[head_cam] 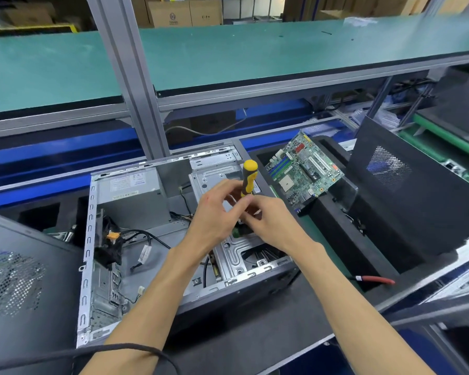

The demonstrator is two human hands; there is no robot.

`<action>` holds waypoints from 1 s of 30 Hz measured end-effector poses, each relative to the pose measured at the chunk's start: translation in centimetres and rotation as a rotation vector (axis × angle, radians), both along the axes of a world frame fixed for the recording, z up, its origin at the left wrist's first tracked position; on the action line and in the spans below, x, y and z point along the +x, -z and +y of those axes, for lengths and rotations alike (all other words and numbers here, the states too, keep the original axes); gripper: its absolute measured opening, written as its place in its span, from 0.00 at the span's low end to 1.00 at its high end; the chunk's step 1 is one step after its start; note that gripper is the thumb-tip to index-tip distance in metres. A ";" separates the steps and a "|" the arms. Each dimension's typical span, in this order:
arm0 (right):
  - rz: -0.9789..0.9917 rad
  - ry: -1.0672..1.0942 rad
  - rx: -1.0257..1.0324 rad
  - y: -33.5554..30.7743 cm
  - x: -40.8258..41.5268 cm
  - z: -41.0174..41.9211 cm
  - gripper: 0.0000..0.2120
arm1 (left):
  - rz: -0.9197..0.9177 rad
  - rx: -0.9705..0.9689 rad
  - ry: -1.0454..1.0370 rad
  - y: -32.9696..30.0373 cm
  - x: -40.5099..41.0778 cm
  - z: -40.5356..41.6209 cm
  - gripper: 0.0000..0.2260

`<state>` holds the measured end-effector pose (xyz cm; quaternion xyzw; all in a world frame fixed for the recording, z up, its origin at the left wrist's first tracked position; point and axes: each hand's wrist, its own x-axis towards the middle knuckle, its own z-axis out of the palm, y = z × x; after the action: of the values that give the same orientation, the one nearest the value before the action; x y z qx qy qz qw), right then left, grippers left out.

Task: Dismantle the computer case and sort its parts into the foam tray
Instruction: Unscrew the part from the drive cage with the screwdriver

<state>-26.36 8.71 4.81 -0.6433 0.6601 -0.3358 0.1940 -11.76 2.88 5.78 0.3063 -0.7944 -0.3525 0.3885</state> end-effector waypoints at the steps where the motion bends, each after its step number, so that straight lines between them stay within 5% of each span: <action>1: -0.028 0.042 -0.005 0.1 -0.1 0.1 0.04 | 0.014 -0.005 0.007 -0.1 -0.1 0.1 0.04; 6: -0.034 0.100 -0.061 0.2 0.0 0.3 0.04 | 0.051 0.044 -0.070 -0.1 -0.6 0.3 0.13; 16: -0.054 0.044 -0.066 0.1 0.4 0.5 0.07 | 0.069 0.030 -0.048 -0.2 0.5 0.3 0.05; 30: -0.225 0.076 -0.024 0.7 -0.1 0.5 0.05 | 0.031 -0.033 -0.012 -0.7 0.5 -0.3 0.09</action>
<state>-26.42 9.17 4.10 -0.5782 0.6541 -0.4210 0.2461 -11.29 2.63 6.51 0.2991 -0.7921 -0.3417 0.4078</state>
